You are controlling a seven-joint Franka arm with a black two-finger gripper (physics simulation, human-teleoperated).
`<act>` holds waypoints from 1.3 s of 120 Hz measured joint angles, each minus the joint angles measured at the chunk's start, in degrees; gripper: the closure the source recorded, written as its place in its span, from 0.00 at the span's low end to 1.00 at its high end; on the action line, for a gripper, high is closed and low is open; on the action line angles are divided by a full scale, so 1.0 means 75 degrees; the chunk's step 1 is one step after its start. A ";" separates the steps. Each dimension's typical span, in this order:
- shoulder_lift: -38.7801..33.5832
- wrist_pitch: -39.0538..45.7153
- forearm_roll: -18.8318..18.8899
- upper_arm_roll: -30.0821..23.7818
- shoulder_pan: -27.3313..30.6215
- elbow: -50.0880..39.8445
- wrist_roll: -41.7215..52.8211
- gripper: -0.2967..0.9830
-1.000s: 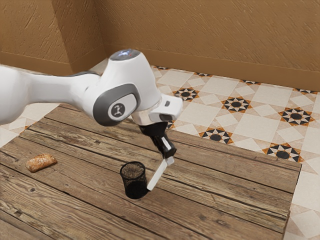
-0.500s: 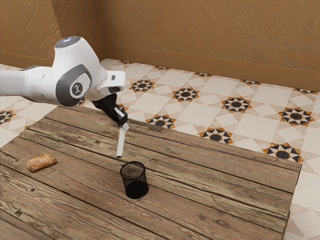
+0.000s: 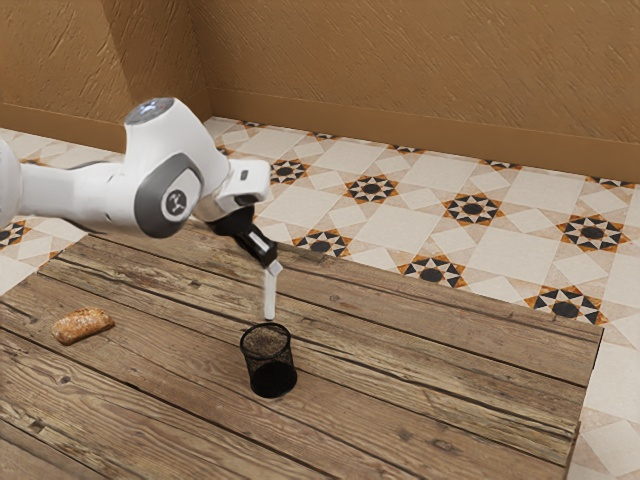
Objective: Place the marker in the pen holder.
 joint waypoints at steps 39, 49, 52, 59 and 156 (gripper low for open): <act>-0.0059 0.0093 -0.0054 0.0021 0.0153 -0.0184 0.0249 0.85; -0.0044 0.0103 -0.0059 0.0019 0.0181 -0.0190 0.0291 0.85; -0.0038 0.0105 -0.0060 0.0018 0.0181 -0.0194 0.0302 0.85; -0.0035 0.0110 -0.0061 0.0009 0.0173 -0.0204 0.0324 0.85; 0.0069 -0.0134 -0.0226 0.0055 -0.0142 -0.0576 0.0434 0.52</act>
